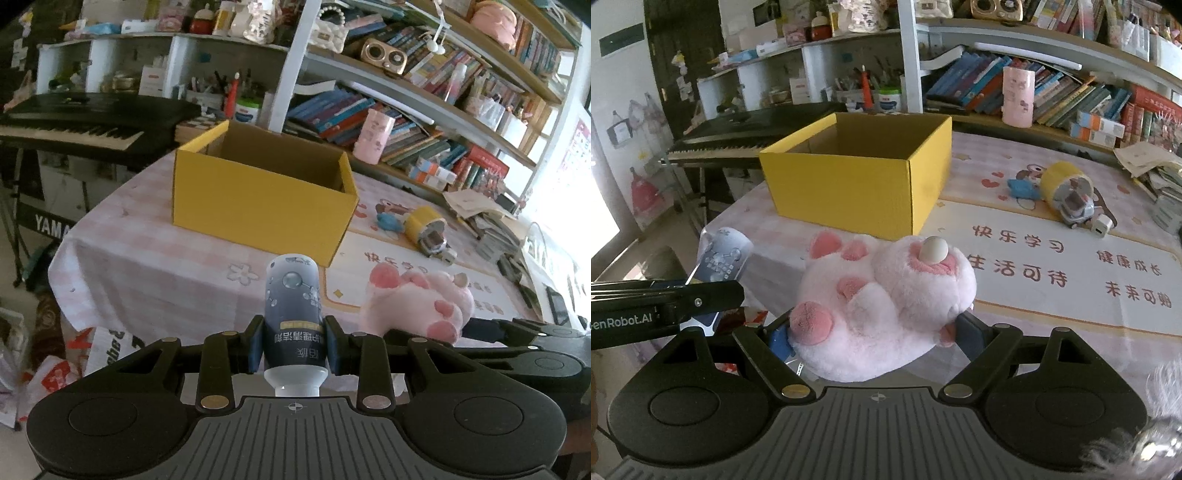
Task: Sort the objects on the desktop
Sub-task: 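Carry the bottle with left tool while right tool carries the plush toward the yellow box, then lower the bottle into the box and open left tool while right tool releases the plush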
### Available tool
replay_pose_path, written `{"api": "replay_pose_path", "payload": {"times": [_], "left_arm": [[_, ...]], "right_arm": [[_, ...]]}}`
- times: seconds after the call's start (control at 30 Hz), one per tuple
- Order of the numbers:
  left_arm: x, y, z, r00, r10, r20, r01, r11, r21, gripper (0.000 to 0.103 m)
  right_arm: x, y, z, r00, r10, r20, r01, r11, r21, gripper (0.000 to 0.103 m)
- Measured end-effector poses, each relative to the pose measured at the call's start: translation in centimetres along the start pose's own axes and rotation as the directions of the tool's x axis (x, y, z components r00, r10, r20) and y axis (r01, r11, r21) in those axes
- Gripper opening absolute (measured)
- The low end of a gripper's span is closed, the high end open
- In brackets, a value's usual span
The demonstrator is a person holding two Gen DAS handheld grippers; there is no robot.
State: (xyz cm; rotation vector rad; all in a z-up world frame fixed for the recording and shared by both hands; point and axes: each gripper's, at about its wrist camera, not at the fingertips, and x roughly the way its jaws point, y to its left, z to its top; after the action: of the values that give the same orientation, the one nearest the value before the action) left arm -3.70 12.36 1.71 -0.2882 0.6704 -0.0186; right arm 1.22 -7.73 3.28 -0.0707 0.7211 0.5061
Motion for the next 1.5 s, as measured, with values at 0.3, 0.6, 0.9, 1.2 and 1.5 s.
{"api": "replay_pose_path", "payload": {"times": [0.3, 0.6, 0.9, 1.2, 1.5], "left_arm": [[0.4, 0.4, 0.3, 1.0, 0.007, -0.014, -0.007, 1.0, -0.005, 0.032], [1.2, 0.6, 0.9, 1.0, 0.017, -0.012, -0.017, 1.0, 0.002, 0.032], [3.9, 1.0, 4.6, 0.999, 0.028, 0.045, -0.027, 0.999, -0.022, 0.032], [7.7, 1.2, 10.1, 0.991, 0.034, 0.129, -0.03, 0.999, -0.033, 0.032], [13.0, 1.8, 15.6, 0.984, 0.076, 0.159, -0.072, 0.997, -0.028, 0.032]], "right_arm": [[0.7, 0.3, 0.5, 1.0, 0.013, -0.009, -0.013, 1.0, -0.005, 0.083], [1.9, 0.1, 1.6, 1.0, 0.029, -0.001, -0.029, 0.999, -0.012, 0.083], [4.3, -0.4, 6.0, 0.997, 0.047, 0.066, -0.041, 0.996, -0.078, 0.083], [8.2, -2.3, 12.1, 0.992, 0.07, 0.102, -0.062, 0.995, -0.076, 0.083], [14.3, -4.1, 17.7, 0.99, 0.076, 0.117, -0.056, 0.985, -0.165, 0.083]]}}
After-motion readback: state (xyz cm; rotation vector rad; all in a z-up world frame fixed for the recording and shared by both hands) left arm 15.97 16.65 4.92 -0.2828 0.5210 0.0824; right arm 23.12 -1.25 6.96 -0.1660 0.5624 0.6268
